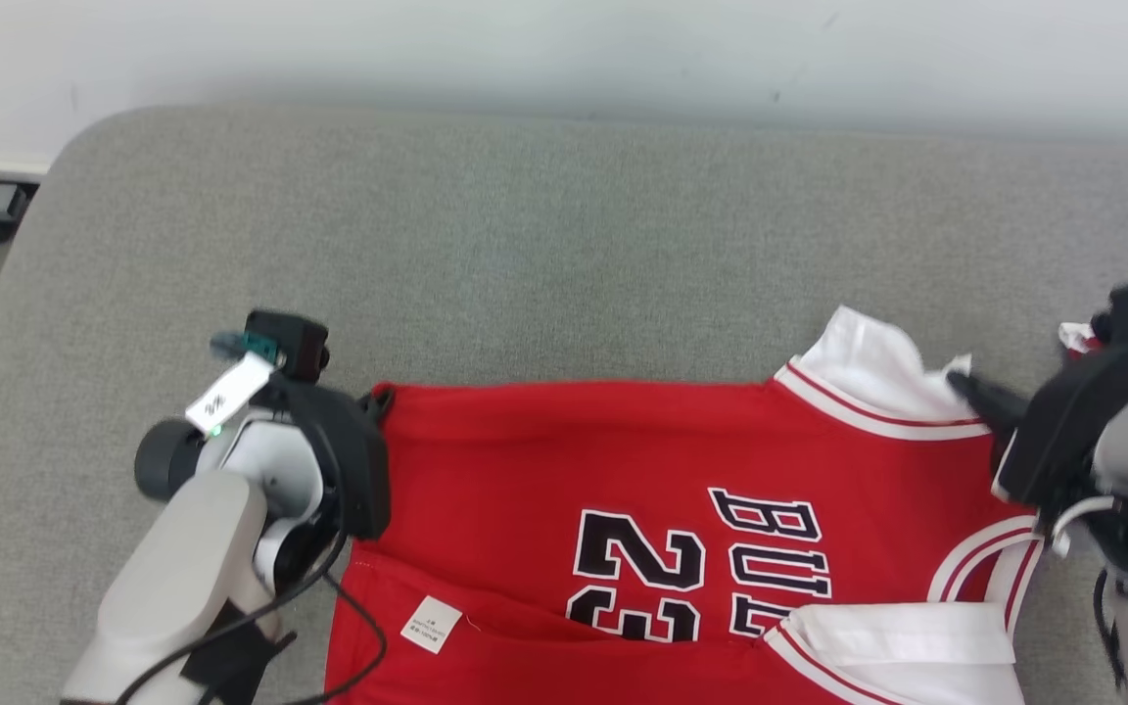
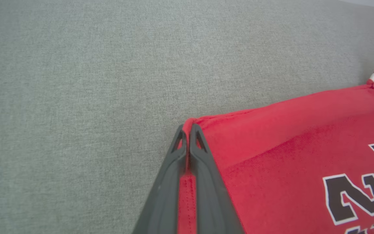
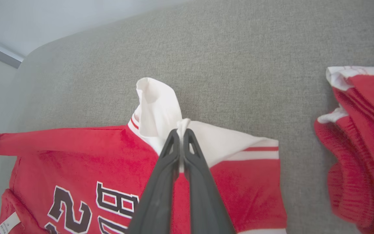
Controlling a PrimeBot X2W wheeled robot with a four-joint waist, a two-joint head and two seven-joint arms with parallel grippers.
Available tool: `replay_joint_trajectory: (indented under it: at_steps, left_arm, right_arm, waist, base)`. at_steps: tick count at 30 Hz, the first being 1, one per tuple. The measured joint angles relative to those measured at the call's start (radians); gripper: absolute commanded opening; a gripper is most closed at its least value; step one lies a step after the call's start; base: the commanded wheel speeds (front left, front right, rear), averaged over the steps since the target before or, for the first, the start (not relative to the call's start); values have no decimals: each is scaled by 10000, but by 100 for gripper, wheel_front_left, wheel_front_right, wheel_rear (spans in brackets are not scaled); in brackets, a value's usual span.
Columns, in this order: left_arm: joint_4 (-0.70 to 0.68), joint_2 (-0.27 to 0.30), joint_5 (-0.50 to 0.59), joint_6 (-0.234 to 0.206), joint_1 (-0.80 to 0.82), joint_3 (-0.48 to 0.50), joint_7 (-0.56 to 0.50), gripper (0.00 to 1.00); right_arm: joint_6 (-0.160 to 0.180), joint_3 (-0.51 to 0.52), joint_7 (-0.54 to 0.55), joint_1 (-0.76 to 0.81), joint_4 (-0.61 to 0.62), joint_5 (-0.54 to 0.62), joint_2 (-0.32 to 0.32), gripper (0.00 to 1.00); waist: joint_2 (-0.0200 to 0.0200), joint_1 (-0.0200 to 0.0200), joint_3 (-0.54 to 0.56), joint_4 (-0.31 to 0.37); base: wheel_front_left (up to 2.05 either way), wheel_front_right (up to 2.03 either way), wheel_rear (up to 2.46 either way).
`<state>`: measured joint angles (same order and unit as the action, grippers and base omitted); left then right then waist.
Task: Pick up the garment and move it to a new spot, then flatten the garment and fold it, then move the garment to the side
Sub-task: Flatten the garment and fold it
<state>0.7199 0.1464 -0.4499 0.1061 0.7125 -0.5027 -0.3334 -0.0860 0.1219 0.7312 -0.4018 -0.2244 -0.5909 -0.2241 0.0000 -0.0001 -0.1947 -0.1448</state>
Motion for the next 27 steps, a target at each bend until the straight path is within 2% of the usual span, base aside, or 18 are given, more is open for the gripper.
replay_joint_trajectory:
  at_steps: [9,22,27]
  left_arm:
    - [-600,405,-65,-2,-977,148,750,0]
    - [-1131,407,48,-182,-996,184,1626,0]
    - [-1143,405,86,-268,-994,198,1841,0]
  right_arm:
    - [-50,341,169,1810,1975,-322,115,0]
    - [832,1103,-186,1672,3076,-176,192,0]
    - [965,1118,-322,1328,3181,-63,222,0]
  waist:
    - [-1,-1,707,215]
    - [0,1,884,594]
    - [0,1,828,588]
  base:
    - [0,0,0]
    - [0,0,0]
    - [0,0,0]
